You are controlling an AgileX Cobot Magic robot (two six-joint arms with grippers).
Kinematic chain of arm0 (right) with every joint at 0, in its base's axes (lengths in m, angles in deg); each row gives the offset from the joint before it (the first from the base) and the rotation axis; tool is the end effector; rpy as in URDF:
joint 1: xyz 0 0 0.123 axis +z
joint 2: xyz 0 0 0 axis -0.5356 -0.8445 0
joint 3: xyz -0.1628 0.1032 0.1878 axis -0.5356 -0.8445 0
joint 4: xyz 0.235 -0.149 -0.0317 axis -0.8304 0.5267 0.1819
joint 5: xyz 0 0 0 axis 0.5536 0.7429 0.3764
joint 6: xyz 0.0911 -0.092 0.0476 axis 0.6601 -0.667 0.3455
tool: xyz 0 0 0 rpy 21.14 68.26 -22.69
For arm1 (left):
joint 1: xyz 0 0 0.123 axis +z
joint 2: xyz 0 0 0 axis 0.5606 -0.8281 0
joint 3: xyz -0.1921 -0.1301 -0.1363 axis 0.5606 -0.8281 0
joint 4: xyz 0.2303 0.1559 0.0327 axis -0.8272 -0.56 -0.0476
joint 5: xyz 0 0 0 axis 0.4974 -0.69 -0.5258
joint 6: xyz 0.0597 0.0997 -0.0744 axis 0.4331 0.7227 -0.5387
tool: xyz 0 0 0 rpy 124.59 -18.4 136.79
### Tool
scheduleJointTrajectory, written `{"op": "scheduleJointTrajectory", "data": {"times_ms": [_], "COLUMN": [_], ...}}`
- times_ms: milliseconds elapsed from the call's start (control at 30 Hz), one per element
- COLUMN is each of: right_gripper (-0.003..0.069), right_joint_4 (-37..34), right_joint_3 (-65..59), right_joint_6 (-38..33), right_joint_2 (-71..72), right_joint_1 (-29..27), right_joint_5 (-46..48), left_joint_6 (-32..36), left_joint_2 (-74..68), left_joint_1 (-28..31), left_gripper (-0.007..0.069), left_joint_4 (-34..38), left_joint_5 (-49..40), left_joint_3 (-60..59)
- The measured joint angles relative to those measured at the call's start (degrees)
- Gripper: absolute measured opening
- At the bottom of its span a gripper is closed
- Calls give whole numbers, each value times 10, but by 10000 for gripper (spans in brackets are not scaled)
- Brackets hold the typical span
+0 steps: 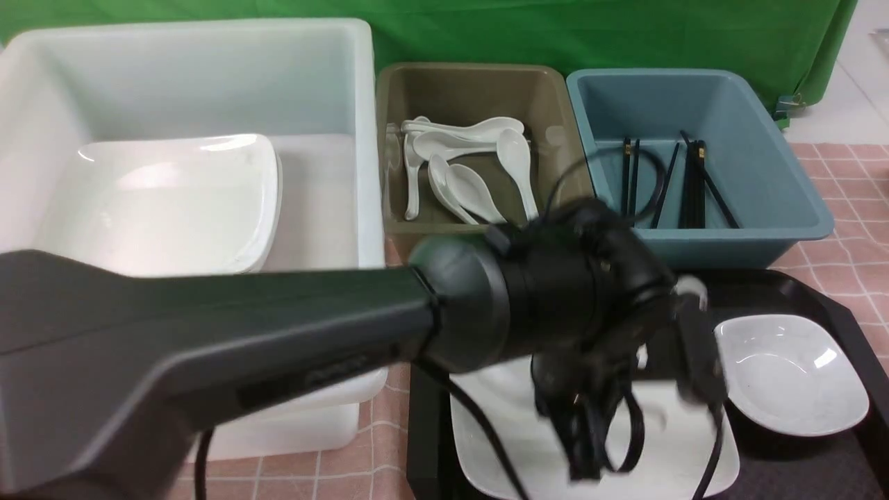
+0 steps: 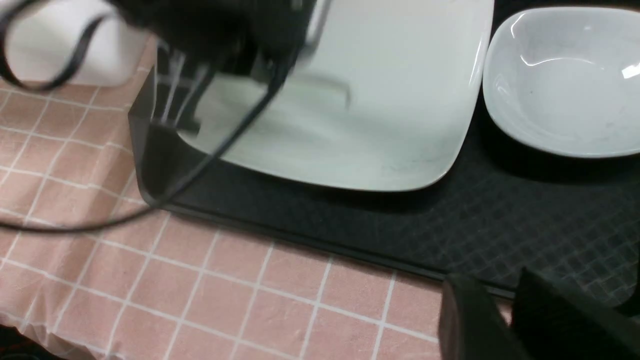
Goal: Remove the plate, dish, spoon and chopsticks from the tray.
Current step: Use the left arm to grab a soup spoon from the plate, then use the left arm to put the soup spoon into the small storage box in the middle
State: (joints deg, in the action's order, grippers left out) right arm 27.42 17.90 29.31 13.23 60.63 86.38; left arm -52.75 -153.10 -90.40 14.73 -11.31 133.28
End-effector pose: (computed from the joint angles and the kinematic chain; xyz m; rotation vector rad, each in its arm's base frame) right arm 0.1279 0.0580 0.3046 -0.2845 2.1339 0.3268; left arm 0.2848 -0.3683 0.1602 1.8446 2.0226 0.2122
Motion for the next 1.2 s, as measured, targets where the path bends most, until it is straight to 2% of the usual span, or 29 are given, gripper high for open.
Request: {"op": "scheduleJointTrajectory", "data": {"times_ms": [33,67,133,167,200,267,333,367,467,500,567,700,833,1033,1200], "right_gripper": [199,199,199,199,199,199,199,199,199,199,199,199,199,199,199], "right_joint_4": [0,0,0,0,0,0,0,0,0,0,0,0,0,0,0], "right_joint_3": [0,0,0,0,0,0,0,0,0,0,0,0,0,0,0], "right_joint_6": [0,0,0,0,0,0,0,0,0,0,0,0,0,0,0], "right_joint_2": [0,0,0,0,0,0,0,0,0,0,0,0,0,0,0], "right_joint_1": [0,0,0,0,0,0,0,0,0,0,0,0,0,0,0], "right_joint_5": [0,0,0,0,0,-2,-9,-10,-29,-35,-49,-73,-81,-82,-82], "left_joint_6": [-43,-53,-178,-187,-247,-292,-321,-323,-314,-308,-261,-175,-149,-139,-154], "left_joint_2": [7,8,26,26,29,29,28,27,22,20,11,-14,-42,-90,-113], "left_joint_1": [0,0,5,5,18,41,87,97,196,213,272,328,339,332,327], "left_gripper": [38,38,38,38,38,38,38,38,38,38,38,38,43,156,375], "left_joint_4": [-25,-32,-120,-126,-157,-150,-68,-58,159,208,330,474,505,502,485], "left_joint_5": [2,2,14,15,33,52,73,76,150,172,226,278,303,340,340], "left_joint_3": [9,11,36,39,62,86,118,121,150,152,153,153,153,153,153]}}
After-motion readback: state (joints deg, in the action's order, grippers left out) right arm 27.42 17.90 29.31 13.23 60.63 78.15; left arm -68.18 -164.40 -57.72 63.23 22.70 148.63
